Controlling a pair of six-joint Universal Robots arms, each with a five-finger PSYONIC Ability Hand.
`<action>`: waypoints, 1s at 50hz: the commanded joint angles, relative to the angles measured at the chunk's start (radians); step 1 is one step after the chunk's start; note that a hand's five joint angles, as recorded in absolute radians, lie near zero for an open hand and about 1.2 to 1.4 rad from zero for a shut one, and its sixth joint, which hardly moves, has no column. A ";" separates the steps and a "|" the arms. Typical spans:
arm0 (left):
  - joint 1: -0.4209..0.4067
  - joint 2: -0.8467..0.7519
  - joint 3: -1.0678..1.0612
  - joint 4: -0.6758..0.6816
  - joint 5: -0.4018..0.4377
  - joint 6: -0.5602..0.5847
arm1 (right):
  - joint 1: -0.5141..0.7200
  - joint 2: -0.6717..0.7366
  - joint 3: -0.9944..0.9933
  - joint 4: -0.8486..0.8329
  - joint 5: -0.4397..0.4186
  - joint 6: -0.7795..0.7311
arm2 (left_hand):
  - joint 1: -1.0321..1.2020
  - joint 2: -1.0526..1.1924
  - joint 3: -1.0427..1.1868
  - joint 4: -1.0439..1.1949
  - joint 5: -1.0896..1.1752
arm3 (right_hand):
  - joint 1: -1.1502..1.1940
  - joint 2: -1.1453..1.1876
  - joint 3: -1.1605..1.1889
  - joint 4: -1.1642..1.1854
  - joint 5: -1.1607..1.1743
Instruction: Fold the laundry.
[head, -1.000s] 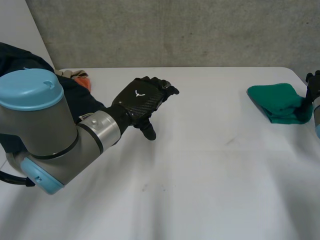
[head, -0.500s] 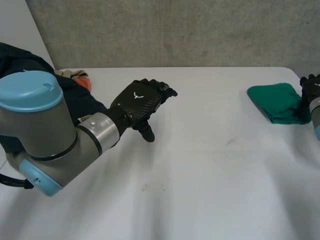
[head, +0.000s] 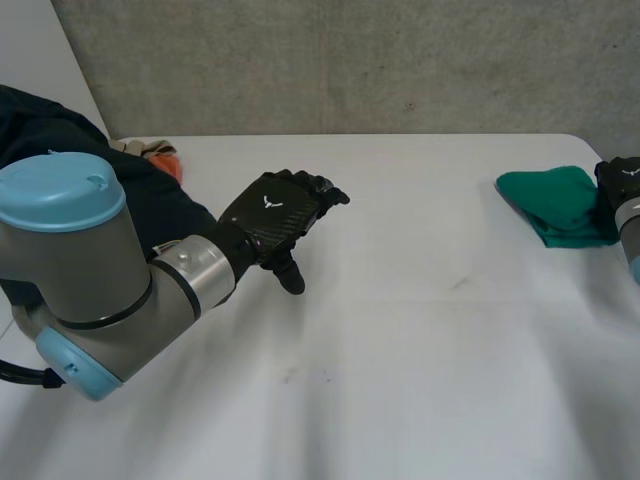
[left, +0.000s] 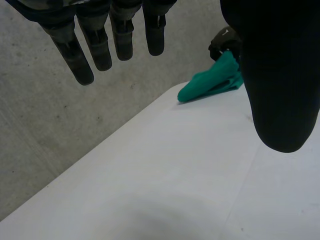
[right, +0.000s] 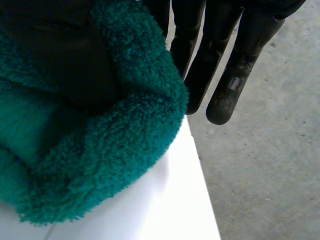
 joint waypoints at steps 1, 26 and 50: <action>0.005 -0.002 0.000 0.000 -0.001 0.000 | -0.020 0.025 -0.062 -0.005 0.093 -0.048 | 0.062 0.061 0.065 0.059 0.083 | 0.455 0.227 0.226 0.223 0.277; 0.007 0.012 -0.022 -0.003 -0.002 0.000 | -0.020 -0.111 0.154 0.000 0.157 -0.049 | 0.092 0.090 0.095 0.088 0.112 | -0.767 -0.995 -0.996 -0.998 -0.944; 0.250 0.109 0.107 0.181 -0.300 0.032 | 0.160 -0.897 0.982 -0.486 -0.132 -0.034 | 0.071 0.070 0.074 0.068 0.091 | -0.767 -0.995 -0.996 -0.998 -0.944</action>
